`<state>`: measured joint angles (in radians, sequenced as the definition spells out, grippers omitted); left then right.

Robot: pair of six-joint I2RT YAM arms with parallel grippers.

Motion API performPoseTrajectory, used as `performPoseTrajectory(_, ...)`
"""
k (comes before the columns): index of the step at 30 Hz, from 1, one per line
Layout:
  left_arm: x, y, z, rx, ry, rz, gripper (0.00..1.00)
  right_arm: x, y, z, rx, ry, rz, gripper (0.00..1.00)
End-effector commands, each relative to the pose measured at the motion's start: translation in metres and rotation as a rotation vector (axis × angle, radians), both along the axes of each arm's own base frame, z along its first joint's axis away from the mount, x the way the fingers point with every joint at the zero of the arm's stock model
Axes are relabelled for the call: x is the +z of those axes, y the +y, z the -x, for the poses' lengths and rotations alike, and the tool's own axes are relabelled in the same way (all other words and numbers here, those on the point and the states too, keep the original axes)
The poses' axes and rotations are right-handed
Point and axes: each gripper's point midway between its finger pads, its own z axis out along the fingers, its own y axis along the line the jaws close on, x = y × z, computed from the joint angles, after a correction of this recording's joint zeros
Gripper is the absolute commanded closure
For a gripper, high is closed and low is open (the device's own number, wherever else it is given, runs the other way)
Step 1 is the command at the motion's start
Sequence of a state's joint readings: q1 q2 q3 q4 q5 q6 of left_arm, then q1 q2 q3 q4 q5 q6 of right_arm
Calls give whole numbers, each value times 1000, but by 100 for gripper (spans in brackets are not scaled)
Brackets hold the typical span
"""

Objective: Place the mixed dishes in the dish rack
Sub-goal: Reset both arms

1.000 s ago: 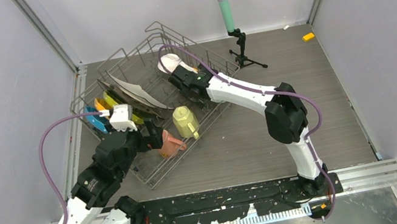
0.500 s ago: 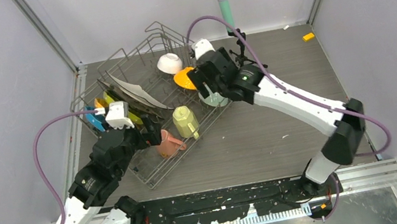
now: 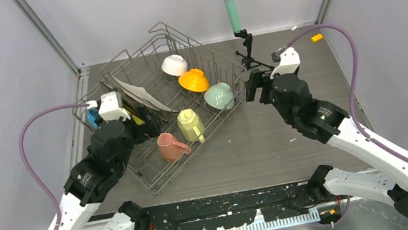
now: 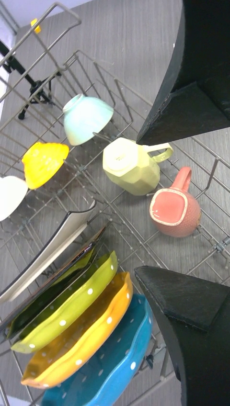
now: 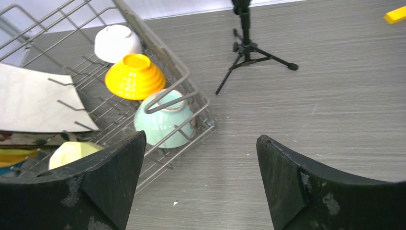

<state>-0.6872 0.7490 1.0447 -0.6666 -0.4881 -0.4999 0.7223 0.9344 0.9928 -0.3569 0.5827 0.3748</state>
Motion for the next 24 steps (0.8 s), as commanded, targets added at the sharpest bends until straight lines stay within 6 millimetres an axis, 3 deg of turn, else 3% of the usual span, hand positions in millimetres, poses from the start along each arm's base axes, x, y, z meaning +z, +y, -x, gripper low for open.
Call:
performPoseTrajectory(1, -12, 13, -4, 106, 91, -68, 0, 1, -36, 1, -147, -13, 44, 9)
performPoseTrajectory(4, -16, 29, -3, 191, 142, -135, 0, -2, -80, 7, -295, 10, 108, 9)
performPoseTrajectory(8, -10, 48, -2, 275, 125, -175, 0, -6, -99, 10, -308, 31, 4, 9)
performPoseTrajectory(13, 1, 48, -1, 269, 58, -116, 0, -14, -93, 3, -253, 81, -83, 9)
performPoseTrajectory(19, 18, 68, 3, 341, -1, -126, 0, -21, -85, -5, -205, 123, -98, 8)
performPoseTrajectory(24, 19, 72, 8, 353, -11, -96, 0, -9, -70, -8, -138, 102, -145, 5)
